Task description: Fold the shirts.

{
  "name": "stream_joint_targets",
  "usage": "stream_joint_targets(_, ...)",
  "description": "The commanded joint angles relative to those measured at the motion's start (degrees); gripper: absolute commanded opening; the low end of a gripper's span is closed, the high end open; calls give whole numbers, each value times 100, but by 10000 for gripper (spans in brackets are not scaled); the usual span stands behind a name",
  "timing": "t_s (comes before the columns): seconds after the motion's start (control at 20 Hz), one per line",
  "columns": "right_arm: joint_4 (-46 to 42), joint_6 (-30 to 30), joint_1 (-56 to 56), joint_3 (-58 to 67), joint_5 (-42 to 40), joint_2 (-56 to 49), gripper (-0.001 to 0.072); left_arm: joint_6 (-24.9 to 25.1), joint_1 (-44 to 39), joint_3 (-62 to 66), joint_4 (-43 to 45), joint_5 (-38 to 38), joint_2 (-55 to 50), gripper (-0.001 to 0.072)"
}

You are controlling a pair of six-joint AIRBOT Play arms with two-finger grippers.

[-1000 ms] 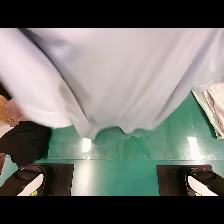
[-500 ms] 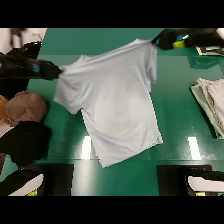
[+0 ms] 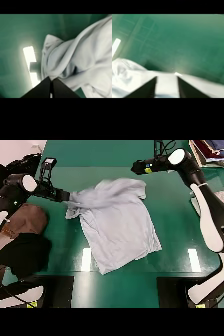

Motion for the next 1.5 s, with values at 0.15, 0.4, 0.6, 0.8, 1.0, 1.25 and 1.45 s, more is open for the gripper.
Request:
stream_joint_targets(0.15,-9,-57,-424,372,1506,0,386,-2,-11,-13,494,122,-76,20)
stream_joint_targets(0.4,-20,-400,-1060,-1954,3248,1178,384,-4,-11,-15,695,0,-76,20)
stream_joint_targets(0.6,-17,-492,-1399,-4623,3032,2396,384,-24,-11,-15,691,-76,-76,20)
stream_joint_targets(0.8,-2,-527,-1464,-6467,2387,3235,384,-63,-13,-15,599,-168,-76,20)
stream_joint_targets(1.0,-4,-525,-1449,-7104,1980,3574,385,-61,-13,-15,581,-358,-76,20)
stream_joint_targets(1.25,-11,-525,-1449,-7171,1716,3593,306,-57,-11,-13,586,-601,-76,20)
stream_joint_targets(1.45,-74,-529,-1453,-7036,1519,3593,12,-44,-11,-15,627,-916,-37,19)
